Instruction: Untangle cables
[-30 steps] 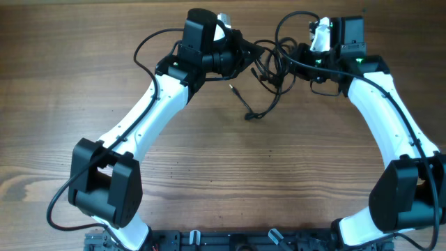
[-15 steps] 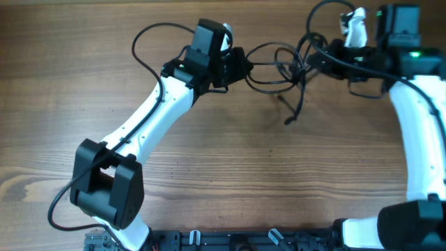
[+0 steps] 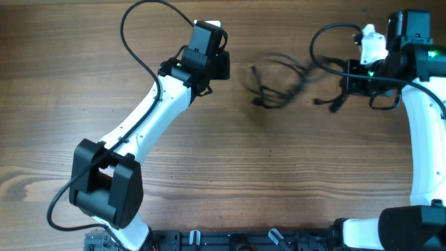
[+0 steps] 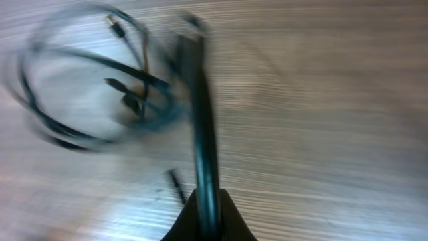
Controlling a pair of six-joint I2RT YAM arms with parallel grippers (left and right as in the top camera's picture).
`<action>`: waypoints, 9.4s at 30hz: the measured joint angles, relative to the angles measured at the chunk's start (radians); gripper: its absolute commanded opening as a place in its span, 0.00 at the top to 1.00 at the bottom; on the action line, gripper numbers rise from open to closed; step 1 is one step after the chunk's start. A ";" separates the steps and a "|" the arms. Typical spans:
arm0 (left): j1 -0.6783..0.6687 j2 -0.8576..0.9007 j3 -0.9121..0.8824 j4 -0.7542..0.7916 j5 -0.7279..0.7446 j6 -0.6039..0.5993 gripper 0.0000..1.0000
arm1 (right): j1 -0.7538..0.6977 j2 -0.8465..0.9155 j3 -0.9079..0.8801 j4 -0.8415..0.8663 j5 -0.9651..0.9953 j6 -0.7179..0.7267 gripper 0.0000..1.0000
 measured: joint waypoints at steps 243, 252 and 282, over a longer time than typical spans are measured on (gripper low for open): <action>-0.146 0.176 -0.017 0.188 0.308 0.002 0.57 | 0.057 0.164 -0.096 0.246 0.062 0.289 0.34; -0.146 0.284 -0.018 0.281 0.120 0.101 0.31 | 0.057 0.164 -0.096 0.250 0.062 0.282 0.32; -0.020 0.353 -0.011 0.222 0.228 0.360 0.57 | 0.057 0.164 -0.096 0.263 -0.047 0.203 0.30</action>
